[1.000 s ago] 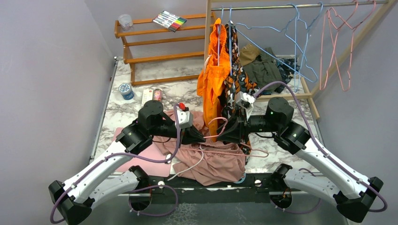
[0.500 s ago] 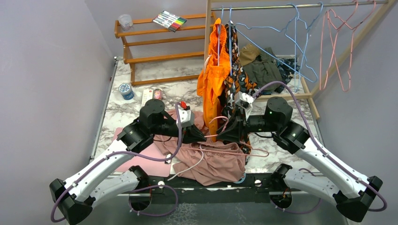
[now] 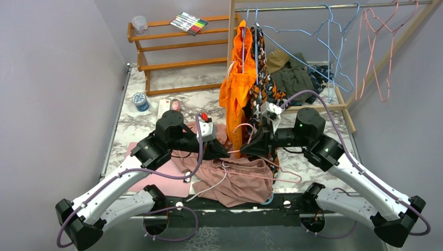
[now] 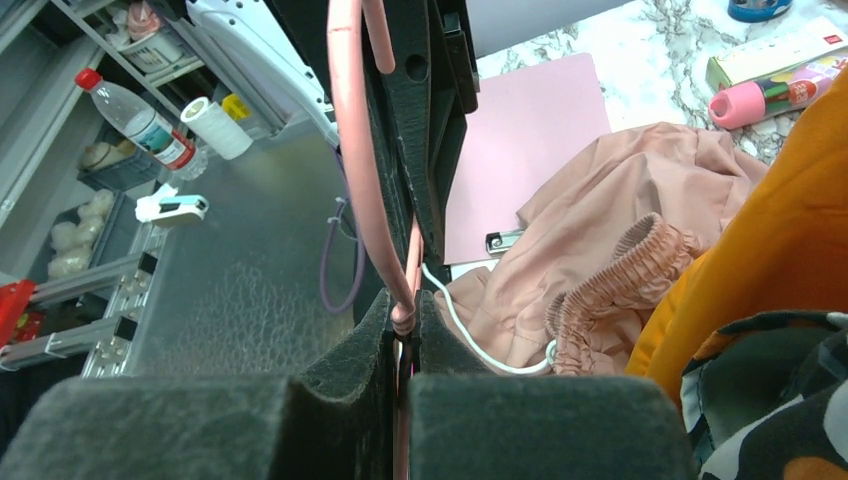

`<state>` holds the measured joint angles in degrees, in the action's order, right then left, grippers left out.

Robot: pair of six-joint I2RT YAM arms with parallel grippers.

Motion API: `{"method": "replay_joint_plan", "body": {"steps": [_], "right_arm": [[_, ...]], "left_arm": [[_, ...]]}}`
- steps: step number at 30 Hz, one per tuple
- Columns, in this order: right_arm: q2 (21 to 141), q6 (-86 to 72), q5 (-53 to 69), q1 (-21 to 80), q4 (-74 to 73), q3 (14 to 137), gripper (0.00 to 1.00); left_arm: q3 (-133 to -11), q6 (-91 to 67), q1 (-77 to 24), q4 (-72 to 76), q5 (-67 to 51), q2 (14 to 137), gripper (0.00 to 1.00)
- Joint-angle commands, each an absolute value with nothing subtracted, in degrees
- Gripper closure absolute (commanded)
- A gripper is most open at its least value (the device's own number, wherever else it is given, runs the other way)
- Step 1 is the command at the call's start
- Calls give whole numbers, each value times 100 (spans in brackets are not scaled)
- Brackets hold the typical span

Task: Place the shorts on the hanger
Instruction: Hang the shorts on the hanger.

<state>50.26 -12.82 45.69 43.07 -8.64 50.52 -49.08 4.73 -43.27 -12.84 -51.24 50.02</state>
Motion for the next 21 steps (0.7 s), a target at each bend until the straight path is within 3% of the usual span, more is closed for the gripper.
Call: {"method": "replay_joint_plan", "body": {"steps": [1,4,6,7,8,17,21], "right_arm": [[5002,-1367,4359,4328,-896,5092,99],[4872,-1383,4037,4330,-1286,5160,99],[4668,-1363,3780,4327,-1534,5185,99],[4534,-1325,3719,4325,-1631,5181,99],[4382,-1265,3648,4325,-1729,5173,99],[3653,-772,2657,4326,-2976,5513,99],[3743,-537,2985,4324,-3226,5593,99]], "left_arm": [[-4998,430,-4365,-967,-4979,4905,85],[-4773,275,-4366,-907,-4527,4706,47],[-4609,67,-4367,-880,-3881,4453,26],[-4530,-42,-4366,-875,-3548,4301,9],[-4447,-167,-4367,-861,-3177,4110,2],[-3611,-1527,-4359,-983,-47,2237,1],[-3598,-1516,-4365,-1553,675,2253,1]]}}
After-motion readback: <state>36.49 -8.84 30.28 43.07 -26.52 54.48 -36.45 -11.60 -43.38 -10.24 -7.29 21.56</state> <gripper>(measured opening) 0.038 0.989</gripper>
